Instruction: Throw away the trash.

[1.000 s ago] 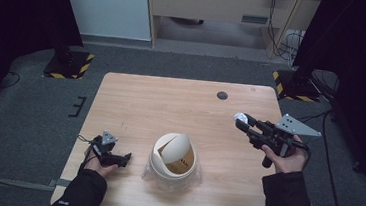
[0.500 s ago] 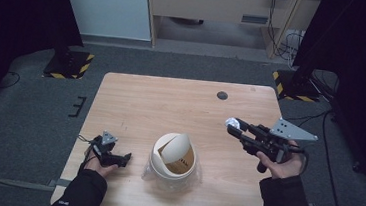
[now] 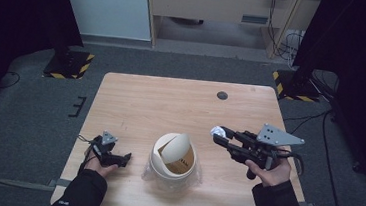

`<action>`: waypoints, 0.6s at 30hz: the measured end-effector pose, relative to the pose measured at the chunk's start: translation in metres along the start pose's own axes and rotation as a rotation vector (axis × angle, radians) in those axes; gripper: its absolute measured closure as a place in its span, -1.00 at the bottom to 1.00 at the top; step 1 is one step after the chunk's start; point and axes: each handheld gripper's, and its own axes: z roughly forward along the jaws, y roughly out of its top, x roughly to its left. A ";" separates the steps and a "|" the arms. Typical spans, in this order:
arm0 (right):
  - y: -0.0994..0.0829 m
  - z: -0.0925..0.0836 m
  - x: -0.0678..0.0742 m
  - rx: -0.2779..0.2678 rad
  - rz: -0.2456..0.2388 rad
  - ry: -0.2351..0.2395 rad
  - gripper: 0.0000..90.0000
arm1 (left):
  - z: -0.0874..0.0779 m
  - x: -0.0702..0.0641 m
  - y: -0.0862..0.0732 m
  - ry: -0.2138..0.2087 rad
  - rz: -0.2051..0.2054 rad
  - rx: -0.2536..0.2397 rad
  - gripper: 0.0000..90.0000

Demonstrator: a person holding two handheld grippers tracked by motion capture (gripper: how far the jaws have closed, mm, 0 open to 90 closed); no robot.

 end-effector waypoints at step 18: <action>-0.020 0.025 0.017 0.099 0.015 0.085 0.48 | 0.000 0.000 0.000 0.000 0.000 0.000 -1.00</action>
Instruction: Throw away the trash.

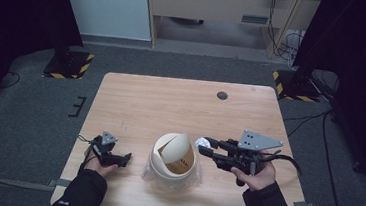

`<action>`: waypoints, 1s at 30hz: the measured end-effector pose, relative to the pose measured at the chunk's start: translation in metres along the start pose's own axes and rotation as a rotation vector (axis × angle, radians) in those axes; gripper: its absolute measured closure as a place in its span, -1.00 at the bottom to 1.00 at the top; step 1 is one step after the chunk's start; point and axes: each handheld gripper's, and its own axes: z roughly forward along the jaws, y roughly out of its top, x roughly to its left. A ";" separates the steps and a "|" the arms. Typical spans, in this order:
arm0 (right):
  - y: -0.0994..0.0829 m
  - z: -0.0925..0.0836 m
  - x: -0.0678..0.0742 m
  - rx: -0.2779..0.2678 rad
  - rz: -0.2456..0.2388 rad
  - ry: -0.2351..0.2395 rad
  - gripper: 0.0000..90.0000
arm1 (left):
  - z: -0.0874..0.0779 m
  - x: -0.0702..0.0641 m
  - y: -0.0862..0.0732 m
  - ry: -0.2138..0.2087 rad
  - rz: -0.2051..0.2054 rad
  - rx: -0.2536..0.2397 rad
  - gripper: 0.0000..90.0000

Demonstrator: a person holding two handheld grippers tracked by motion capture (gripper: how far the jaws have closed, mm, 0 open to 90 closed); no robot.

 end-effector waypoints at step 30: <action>-0.039 0.037 0.005 0.218 0.019 0.090 0.49 | 0.000 0.000 0.000 0.001 0.000 0.000 -1.00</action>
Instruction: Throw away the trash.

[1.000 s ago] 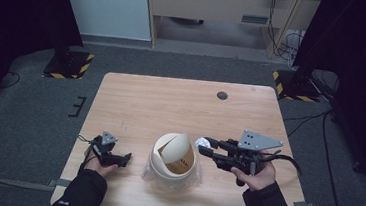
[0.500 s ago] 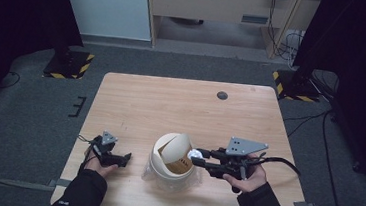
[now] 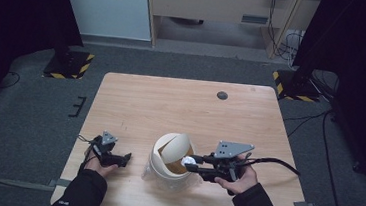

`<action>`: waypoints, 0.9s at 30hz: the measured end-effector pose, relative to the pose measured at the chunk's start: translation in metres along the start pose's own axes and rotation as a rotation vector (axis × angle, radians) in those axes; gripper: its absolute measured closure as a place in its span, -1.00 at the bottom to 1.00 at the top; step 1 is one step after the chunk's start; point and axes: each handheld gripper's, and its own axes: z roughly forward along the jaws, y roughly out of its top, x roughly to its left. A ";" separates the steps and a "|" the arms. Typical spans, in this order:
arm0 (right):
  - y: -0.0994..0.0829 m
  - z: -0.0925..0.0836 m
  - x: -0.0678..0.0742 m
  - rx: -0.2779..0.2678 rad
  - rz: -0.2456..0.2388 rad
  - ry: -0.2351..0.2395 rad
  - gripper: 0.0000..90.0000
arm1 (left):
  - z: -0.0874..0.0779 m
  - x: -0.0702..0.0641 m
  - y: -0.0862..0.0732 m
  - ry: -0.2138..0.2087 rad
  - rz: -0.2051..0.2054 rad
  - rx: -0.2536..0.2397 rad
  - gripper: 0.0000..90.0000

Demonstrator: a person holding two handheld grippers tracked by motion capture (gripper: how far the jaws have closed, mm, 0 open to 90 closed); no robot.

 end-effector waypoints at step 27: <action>0.014 -0.021 -0.008 -0.085 0.024 -0.096 0.03 | 0.000 0.000 0.000 0.000 0.000 0.000 -1.00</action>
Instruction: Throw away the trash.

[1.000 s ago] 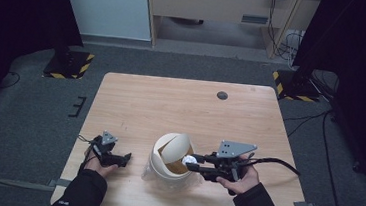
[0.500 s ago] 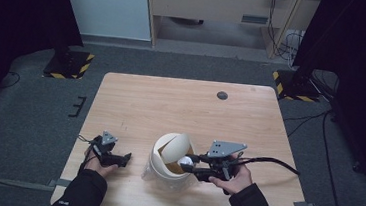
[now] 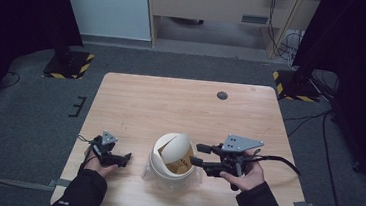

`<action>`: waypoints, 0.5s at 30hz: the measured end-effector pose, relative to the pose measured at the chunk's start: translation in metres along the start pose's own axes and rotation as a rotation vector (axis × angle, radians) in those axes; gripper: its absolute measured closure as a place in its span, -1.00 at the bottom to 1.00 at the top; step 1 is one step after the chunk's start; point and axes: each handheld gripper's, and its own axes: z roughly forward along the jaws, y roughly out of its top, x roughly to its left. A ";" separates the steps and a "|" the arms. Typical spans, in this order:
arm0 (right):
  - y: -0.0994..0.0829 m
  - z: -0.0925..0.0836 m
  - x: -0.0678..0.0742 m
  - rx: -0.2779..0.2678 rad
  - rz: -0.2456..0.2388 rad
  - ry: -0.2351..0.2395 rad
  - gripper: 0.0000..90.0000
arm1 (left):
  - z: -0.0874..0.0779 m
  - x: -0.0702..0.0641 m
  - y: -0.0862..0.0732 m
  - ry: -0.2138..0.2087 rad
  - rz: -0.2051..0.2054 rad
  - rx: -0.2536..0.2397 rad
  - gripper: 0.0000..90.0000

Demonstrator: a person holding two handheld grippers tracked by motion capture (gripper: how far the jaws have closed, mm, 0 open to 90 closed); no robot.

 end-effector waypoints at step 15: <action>-0.022 -0.028 -0.053 -0.035 0.079 -0.260 -0.37 | 0.000 0.000 0.000 -0.001 0.000 0.000 -1.00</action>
